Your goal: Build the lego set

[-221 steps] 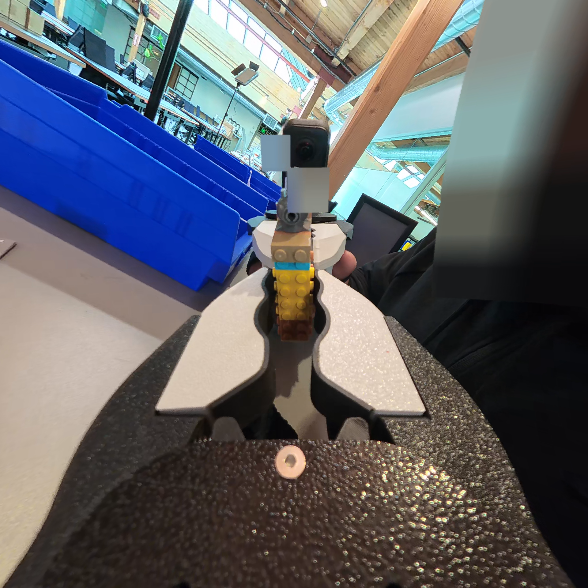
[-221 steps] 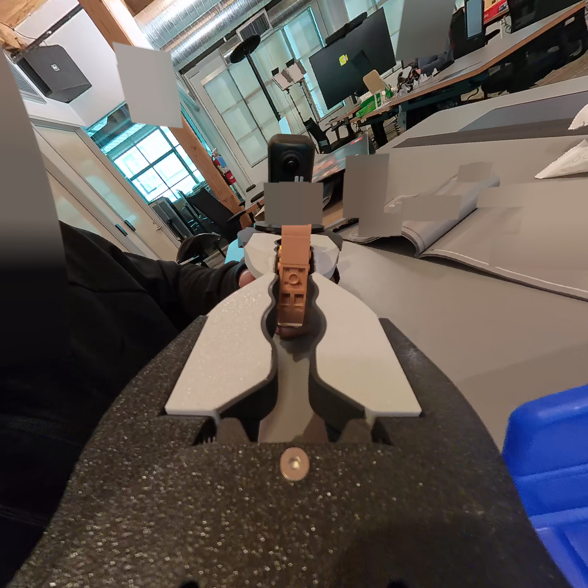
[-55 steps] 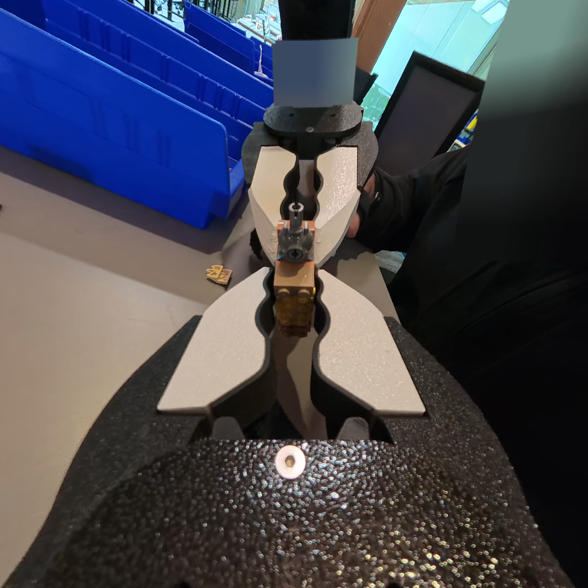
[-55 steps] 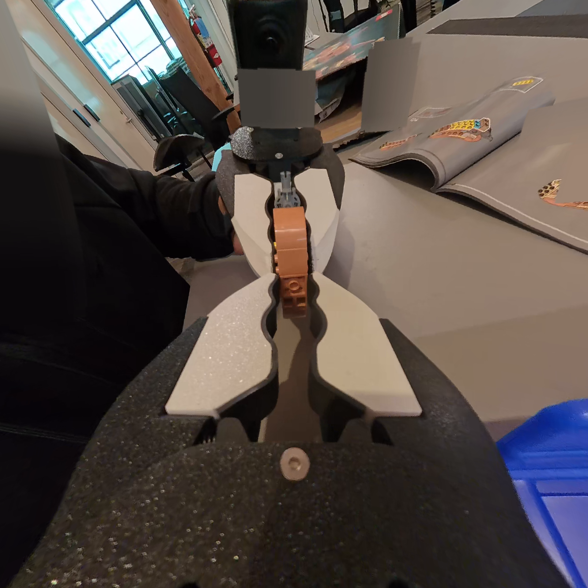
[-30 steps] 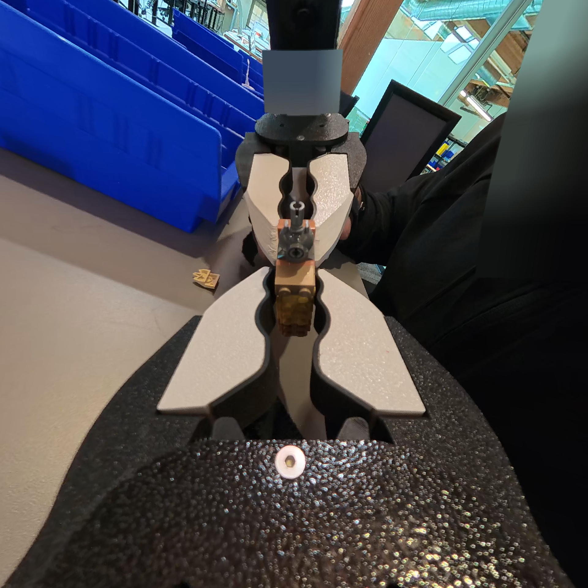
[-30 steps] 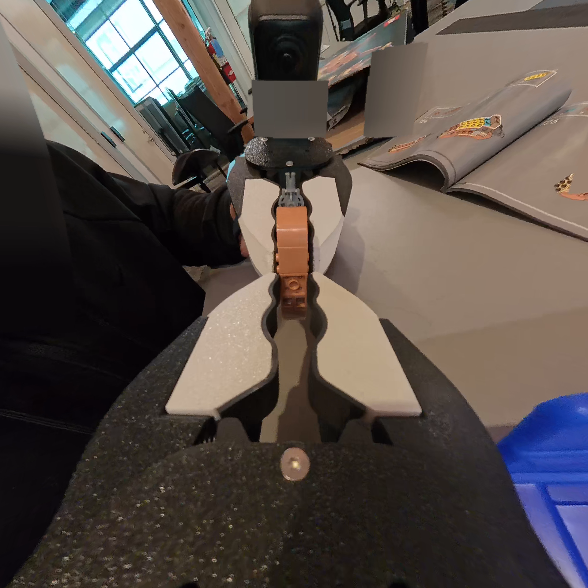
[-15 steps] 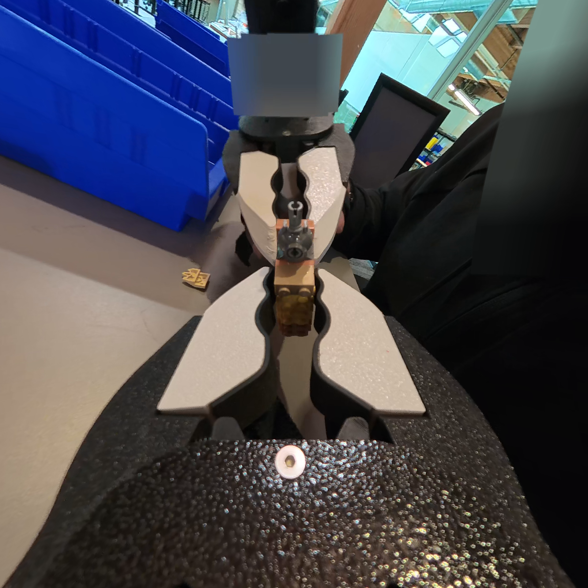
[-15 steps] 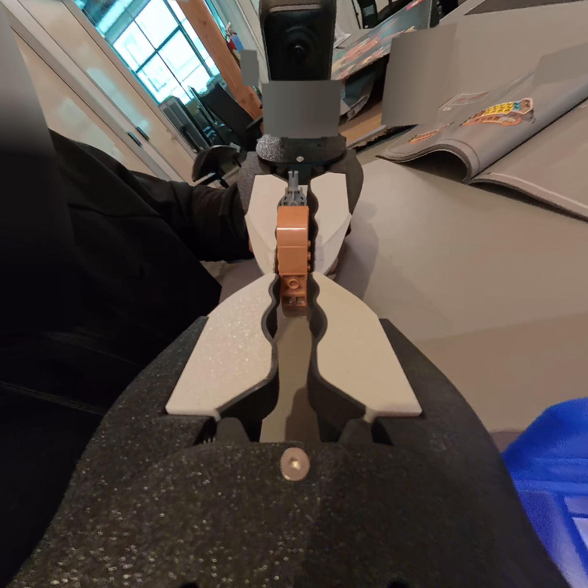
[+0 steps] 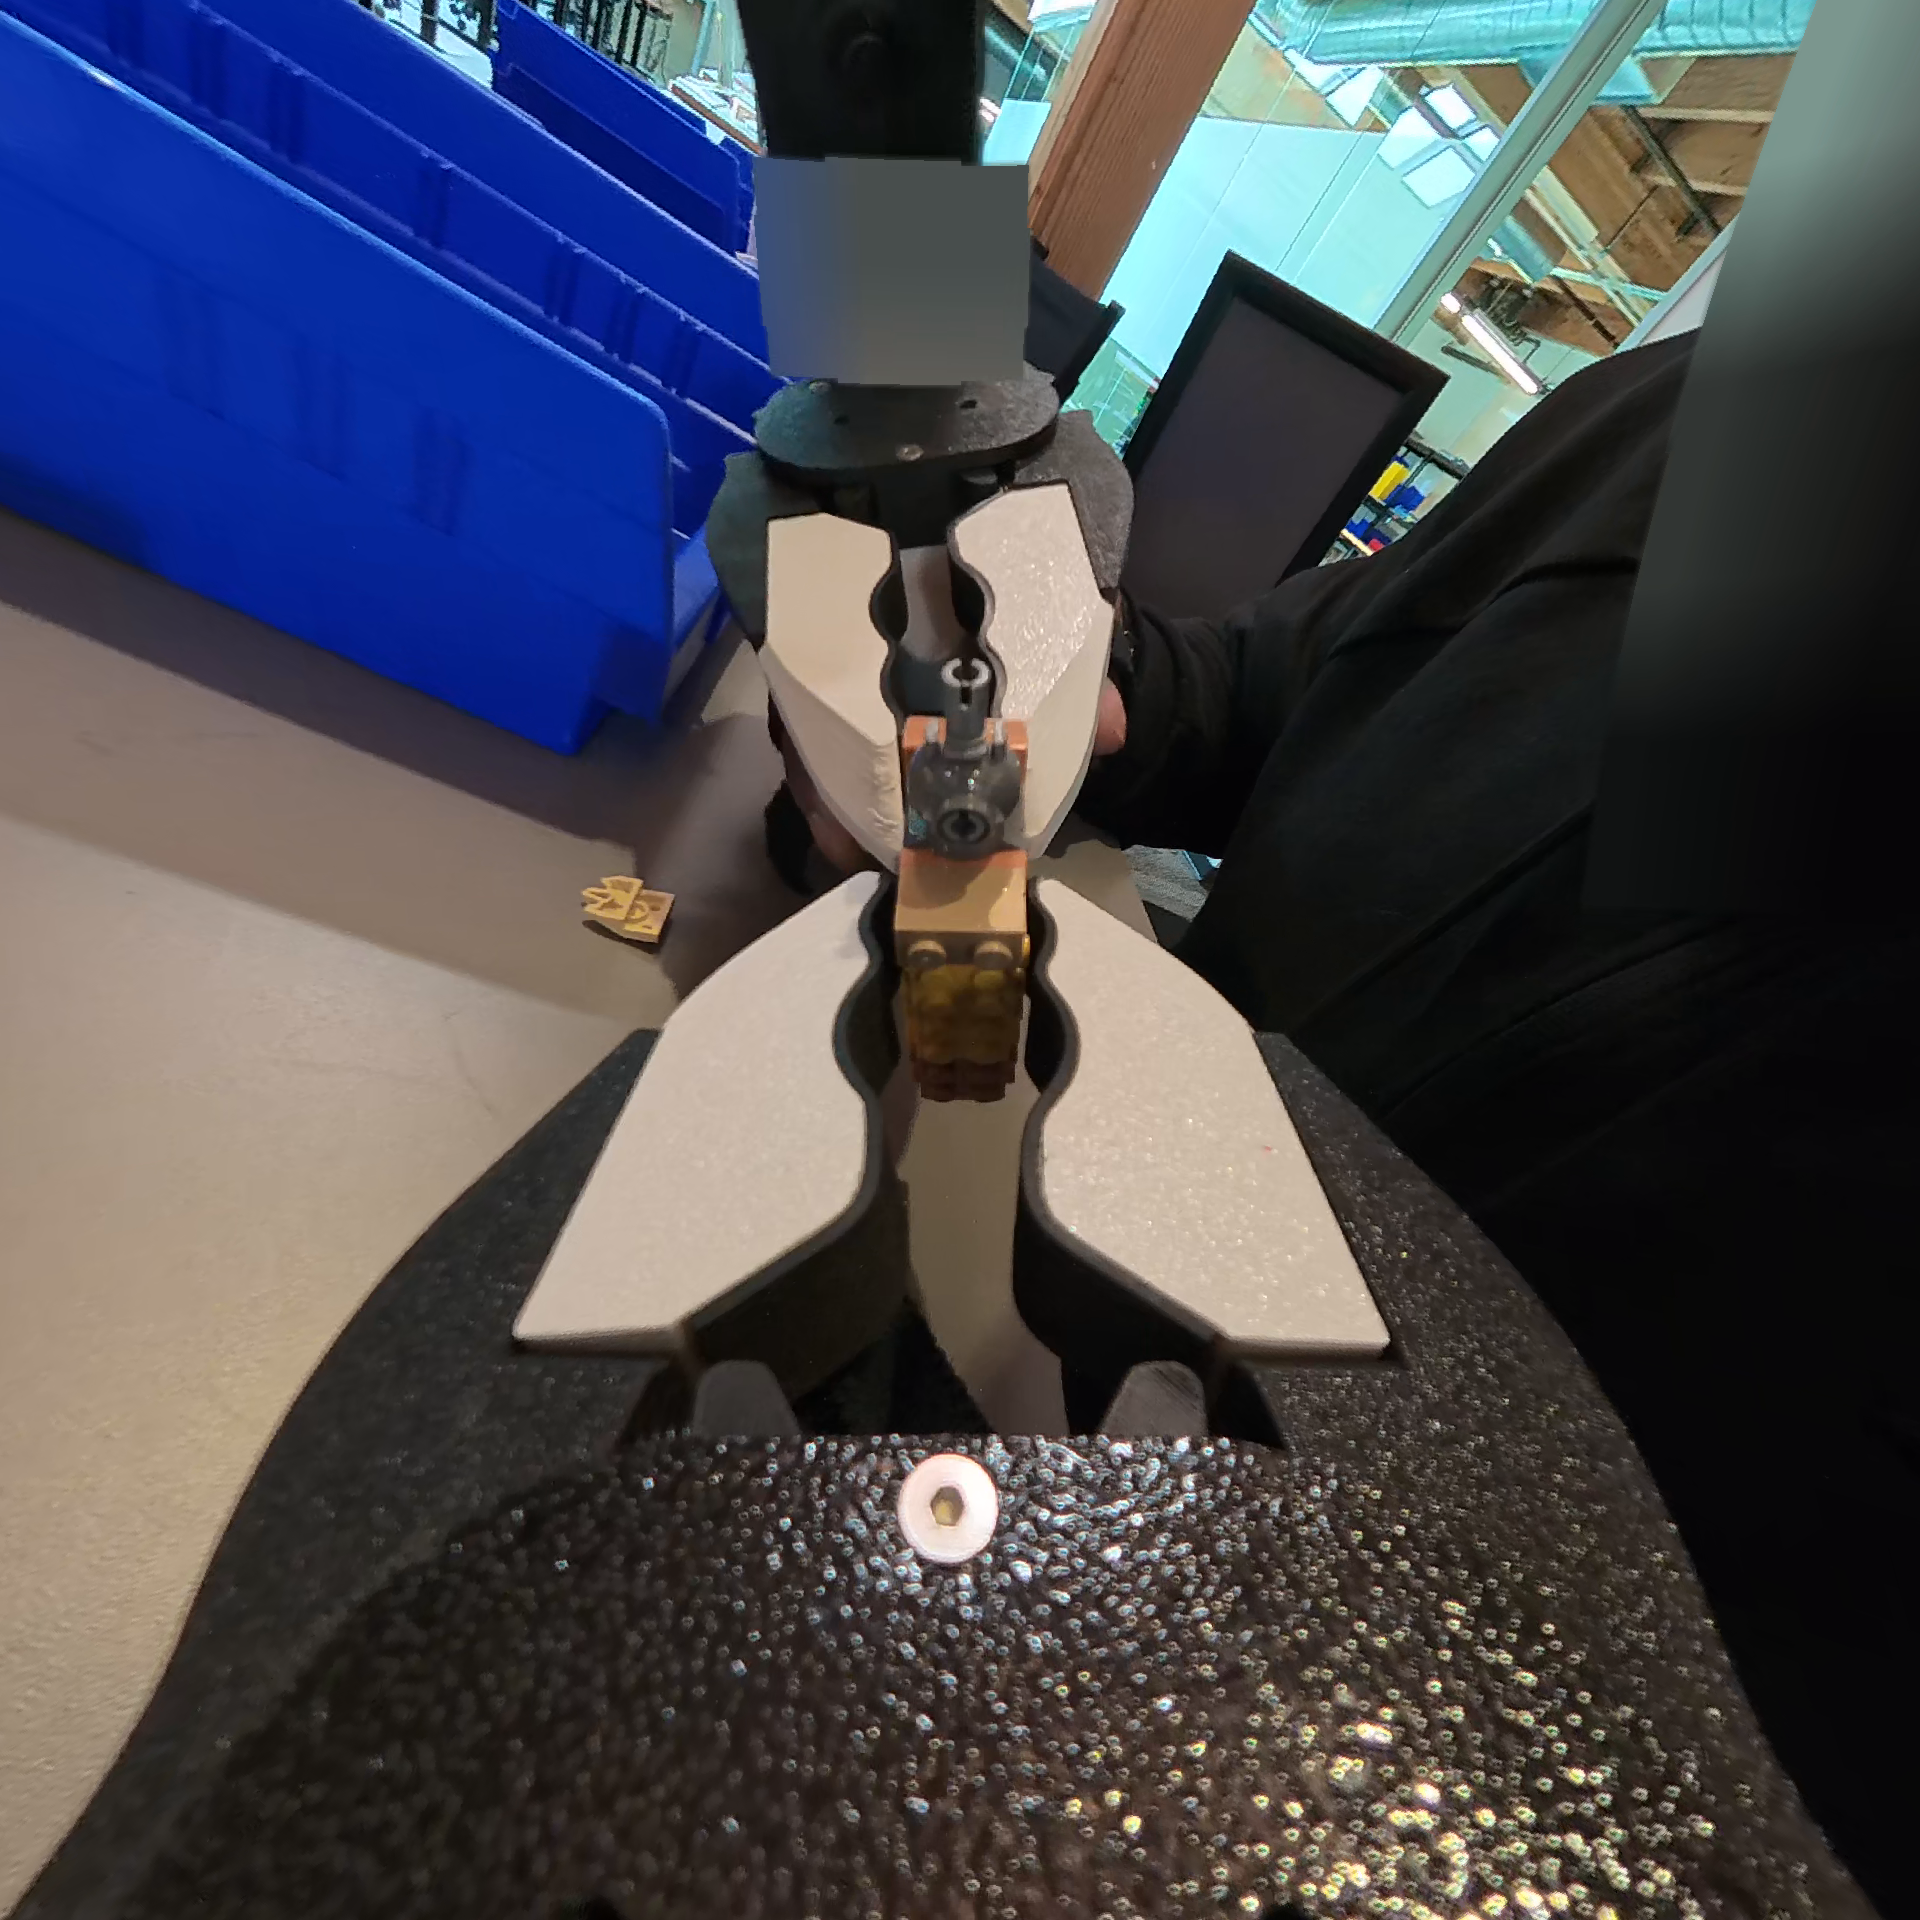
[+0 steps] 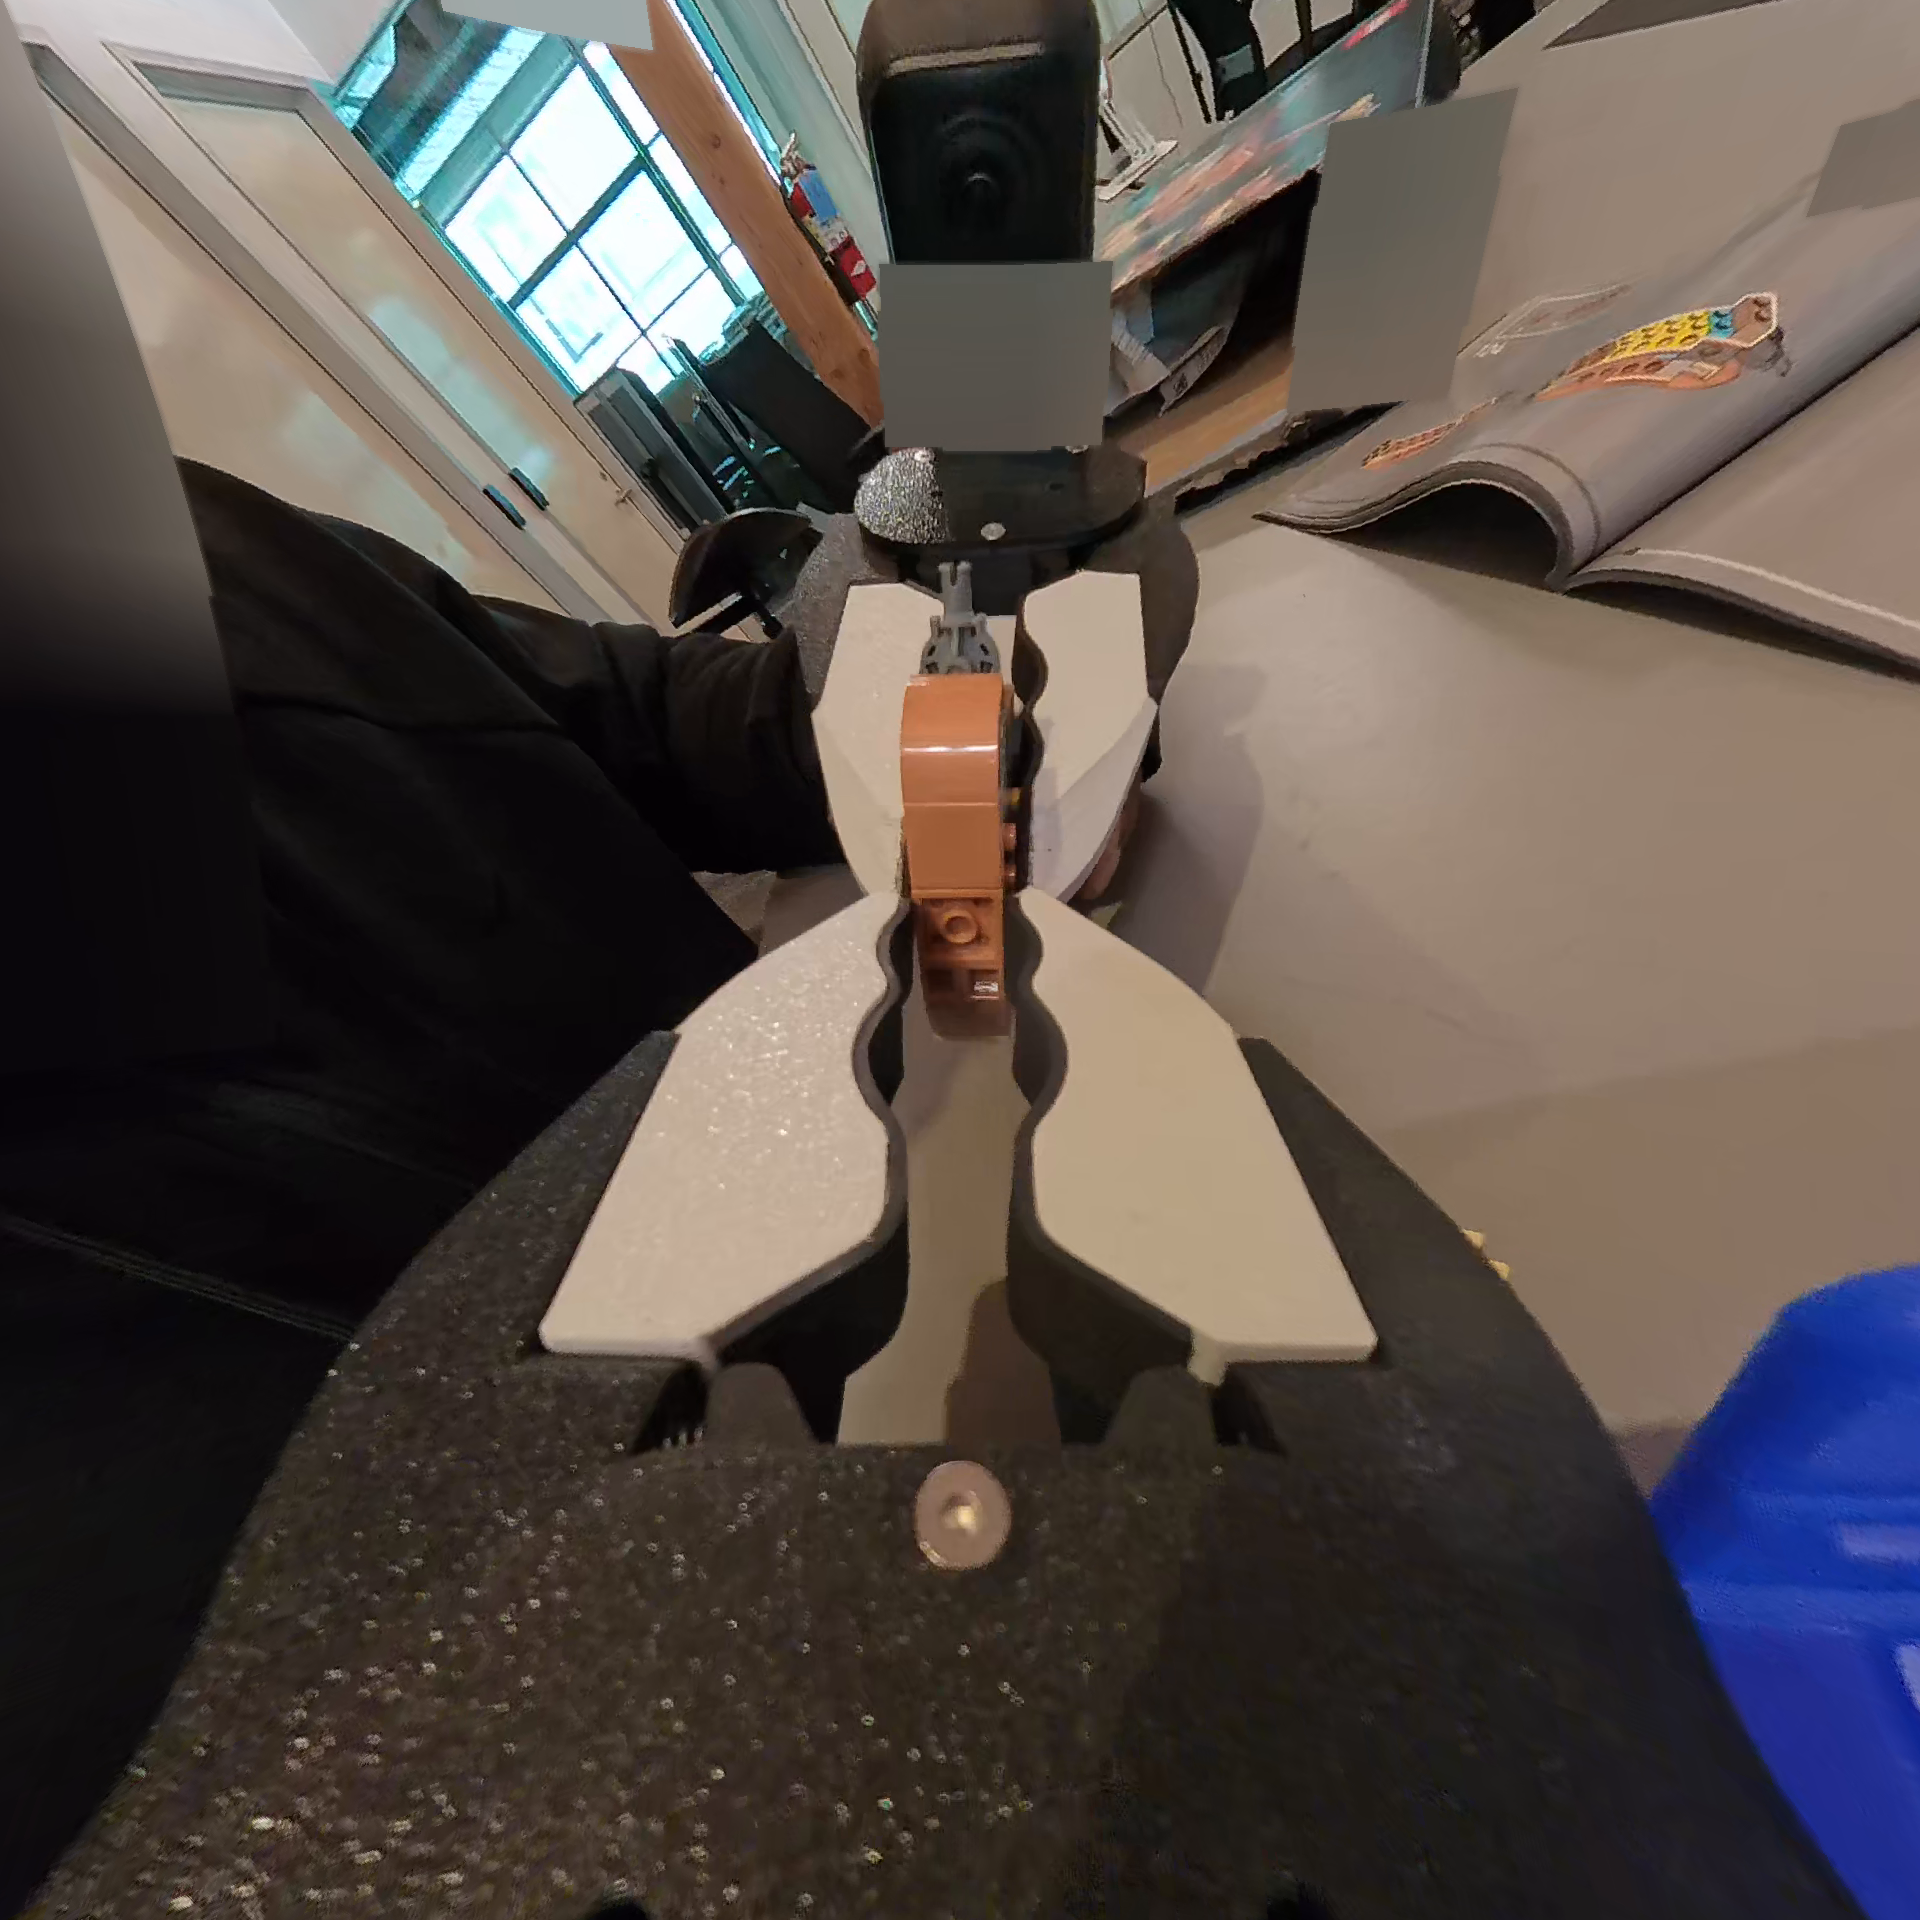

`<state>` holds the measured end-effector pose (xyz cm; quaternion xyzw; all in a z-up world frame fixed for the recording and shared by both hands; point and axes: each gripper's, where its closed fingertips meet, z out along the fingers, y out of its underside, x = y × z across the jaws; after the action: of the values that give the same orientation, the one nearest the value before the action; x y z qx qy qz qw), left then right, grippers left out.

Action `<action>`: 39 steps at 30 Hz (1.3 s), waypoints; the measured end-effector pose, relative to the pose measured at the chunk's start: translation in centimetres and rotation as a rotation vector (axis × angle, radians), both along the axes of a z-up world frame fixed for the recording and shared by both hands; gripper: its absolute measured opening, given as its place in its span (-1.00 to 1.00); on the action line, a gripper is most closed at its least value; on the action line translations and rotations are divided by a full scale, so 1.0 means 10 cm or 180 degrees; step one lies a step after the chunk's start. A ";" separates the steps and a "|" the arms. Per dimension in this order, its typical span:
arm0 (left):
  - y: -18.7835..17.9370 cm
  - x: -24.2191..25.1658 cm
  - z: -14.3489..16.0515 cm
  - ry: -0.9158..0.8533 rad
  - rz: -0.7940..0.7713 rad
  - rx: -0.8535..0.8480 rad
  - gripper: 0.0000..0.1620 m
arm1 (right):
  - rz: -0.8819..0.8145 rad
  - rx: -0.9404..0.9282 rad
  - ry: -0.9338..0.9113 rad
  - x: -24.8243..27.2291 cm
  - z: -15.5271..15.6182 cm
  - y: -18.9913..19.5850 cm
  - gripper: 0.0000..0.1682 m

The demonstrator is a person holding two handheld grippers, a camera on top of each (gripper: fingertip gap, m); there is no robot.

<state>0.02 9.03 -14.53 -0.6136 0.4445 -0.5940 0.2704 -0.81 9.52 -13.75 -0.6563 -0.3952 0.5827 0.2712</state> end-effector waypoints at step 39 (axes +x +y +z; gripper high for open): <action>0.08 -0.08 0.15 -0.0371 0.0015 -0.0319 -0.75 | -0.0047 -0.0361 0.0672 0.11 0.26 0.05 -0.81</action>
<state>-0.75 9.82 -12.99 -0.5917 0.3962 -0.6496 0.2662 0.25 10.06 -11.19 -0.6086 -0.3259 0.6679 0.2780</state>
